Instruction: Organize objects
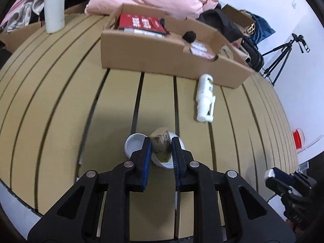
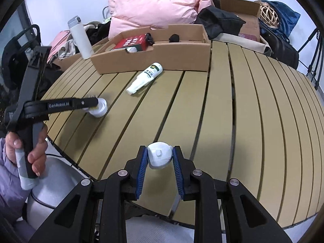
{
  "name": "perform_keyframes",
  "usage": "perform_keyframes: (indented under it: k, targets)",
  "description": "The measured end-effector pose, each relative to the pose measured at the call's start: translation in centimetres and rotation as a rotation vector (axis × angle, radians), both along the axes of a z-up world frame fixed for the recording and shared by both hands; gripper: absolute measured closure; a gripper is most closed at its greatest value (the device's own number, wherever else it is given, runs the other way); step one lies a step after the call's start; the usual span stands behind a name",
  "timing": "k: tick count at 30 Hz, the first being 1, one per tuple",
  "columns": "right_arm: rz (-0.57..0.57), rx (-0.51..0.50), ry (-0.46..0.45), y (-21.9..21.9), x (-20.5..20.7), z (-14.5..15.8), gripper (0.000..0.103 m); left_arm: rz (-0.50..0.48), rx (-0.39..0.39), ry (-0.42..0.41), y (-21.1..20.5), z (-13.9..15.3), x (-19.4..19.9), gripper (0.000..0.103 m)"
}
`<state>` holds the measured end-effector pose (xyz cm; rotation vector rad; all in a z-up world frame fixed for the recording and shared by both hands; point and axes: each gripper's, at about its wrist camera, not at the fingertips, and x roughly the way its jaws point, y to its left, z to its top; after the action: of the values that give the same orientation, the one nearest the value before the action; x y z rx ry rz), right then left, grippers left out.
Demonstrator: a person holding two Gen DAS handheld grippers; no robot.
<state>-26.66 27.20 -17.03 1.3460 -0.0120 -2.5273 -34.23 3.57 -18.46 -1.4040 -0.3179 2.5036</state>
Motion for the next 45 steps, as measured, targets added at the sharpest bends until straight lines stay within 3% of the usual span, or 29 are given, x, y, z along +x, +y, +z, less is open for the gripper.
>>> perform_keyframes:
  k: [5, 9, 12, 14, 17, 21, 25, 28, 31, 36, 42, 44, 45]
  targets:
    - [0.004, -0.026, 0.004, -0.3, 0.0, 0.1, 0.075, -0.008, 0.108, -0.006, -1.5, 1.1, 0.4, 0.088]
    - [0.008, -0.033, -0.011, -0.4, -0.4, -0.4, 0.075, 0.023, 0.133, -0.010, -2.5, 2.0, 0.8, 0.088]
    - [0.012, -0.047, -0.006, -0.4, -0.6, -0.2, 0.075, 0.004, 0.196, 0.000, -3.0, 3.2, 0.6, 0.088]
    - [0.012, -0.050, -0.005, -0.5, -0.8, -0.2, 0.075, -0.020, 0.171, 0.001, -2.3, 3.2, 0.3, 0.088]
    - [0.009, -0.062, -0.026, -0.5, -1.5, -0.9, 0.075, -0.036, 0.062, -0.057, -0.2, 1.0, -0.9, 0.088]
    - [0.010, -0.059, -0.033, -1.0, -1.6, -1.4, 0.075, -0.038, 0.083, -0.093, 0.9, -1.0, -1.6, 0.086]
    - [0.017, -0.048, -0.041, -1.2, -1.4, -1.7, 0.075, -0.040, 0.077, -0.090, 0.9, -0.8, -1.7, 0.070]
    - [0.014, -0.060, -0.043, -1.1, -1.5, -1.6, 0.075, -0.049, 0.051, -0.023, -0.3, 0.9, -0.5, 0.046]
    - [0.035, -0.060, -0.036, -1.8, -2.0, -1.4, 0.075, -0.075, 0.020, 0.028, -2.0, 1.9, 0.8, 0.031]
    - [0.066, -0.098, -0.032, -3.8, -4.9, -1.6, 0.074, -0.065, -0.077, 0.002, -3.3, 0.0, 0.9, 0.030]
    - [0.055, -0.085, -0.038, -5.9, -8.8, -1.9, 0.074, -0.124, -0.072, -0.013, -2.5, -1.8, 1.0, 0.030]
    - [0.074, -0.118, -0.010, -6.3, -8.4, -1.1, 0.066, -0.147, -0.078, 0.010, -2.0, -1.8, 0.6, 0.030]
    - [0.081, -0.116, -0.005, -6.6, -8.2, -1.0, 0.054, -0.158, -0.089, 0.018, -1.6, -1.9, 0.2, 0.030]
